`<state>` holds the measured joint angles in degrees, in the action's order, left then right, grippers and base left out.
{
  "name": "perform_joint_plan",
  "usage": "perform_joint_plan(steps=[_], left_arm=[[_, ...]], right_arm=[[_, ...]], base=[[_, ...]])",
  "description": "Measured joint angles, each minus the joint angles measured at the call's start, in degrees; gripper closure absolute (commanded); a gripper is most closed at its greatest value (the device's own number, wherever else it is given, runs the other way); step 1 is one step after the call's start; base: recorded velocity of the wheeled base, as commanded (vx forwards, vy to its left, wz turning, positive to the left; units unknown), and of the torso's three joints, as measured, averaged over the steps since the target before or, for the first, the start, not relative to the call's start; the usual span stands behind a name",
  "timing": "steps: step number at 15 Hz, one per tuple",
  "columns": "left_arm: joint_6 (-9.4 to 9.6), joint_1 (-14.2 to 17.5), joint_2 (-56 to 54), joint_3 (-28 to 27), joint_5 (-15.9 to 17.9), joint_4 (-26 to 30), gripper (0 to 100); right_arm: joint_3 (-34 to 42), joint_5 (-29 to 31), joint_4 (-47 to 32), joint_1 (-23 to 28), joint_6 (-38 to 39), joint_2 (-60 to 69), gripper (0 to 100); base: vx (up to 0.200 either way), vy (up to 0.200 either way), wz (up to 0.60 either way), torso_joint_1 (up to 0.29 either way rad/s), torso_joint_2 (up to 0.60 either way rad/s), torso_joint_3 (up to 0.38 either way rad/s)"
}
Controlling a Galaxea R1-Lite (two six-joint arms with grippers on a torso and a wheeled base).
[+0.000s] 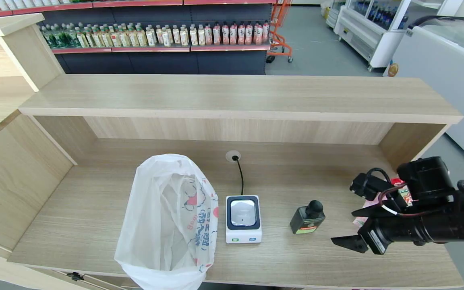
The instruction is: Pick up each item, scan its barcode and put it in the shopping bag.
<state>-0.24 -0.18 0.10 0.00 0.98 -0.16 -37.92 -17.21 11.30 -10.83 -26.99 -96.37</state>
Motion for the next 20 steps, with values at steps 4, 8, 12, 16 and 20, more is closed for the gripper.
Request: perform_joint_plan(steps=[4, 8, 12, 16, 20], left_arm=[[0.02, 0.0, 0.0, 0.0, 0.0, 0.0, 0], [0.02, 0.0, 0.0, 0.0, -0.02, 0.0, 0], [0.0, 0.0, 0.0, 0.0, 0.0, 0.0, 0], [0.0, 0.0, 0.0, 0.0, 0.0, 0.0, 0], [0.02, 0.0, 0.0, 0.0, -0.02, 0.0, 0]], right_arm=[[-4.61, -4.08, 4.49, -1.11, -5.36, -6.61, 0], [-7.36, -8.2, 5.36, -1.51, -9.46, -10.96, 0], [-10.8, -9.74, 5.36, -2.1, -10.26, -14.21, 0], [-13.67, -11.52, 5.36, -2.95, -10.36, -16.92, 0], [-15.79, -11.65, 5.36, -4.0, -10.36, -19.04, 0]], base=[[0.0, 0.0, 0.0, 0.0, 0.0, 0.0], [0.0, 0.0, 0.0, 0.0, 0.0, 0.0], [0.0, 0.0, 0.0, 0.0, 0.0, 0.0], [0.0, 0.0, 0.0, 0.0, 0.0, 0.0], [0.0, 0.0, 0.0, 0.0, 0.0, 0.0]])
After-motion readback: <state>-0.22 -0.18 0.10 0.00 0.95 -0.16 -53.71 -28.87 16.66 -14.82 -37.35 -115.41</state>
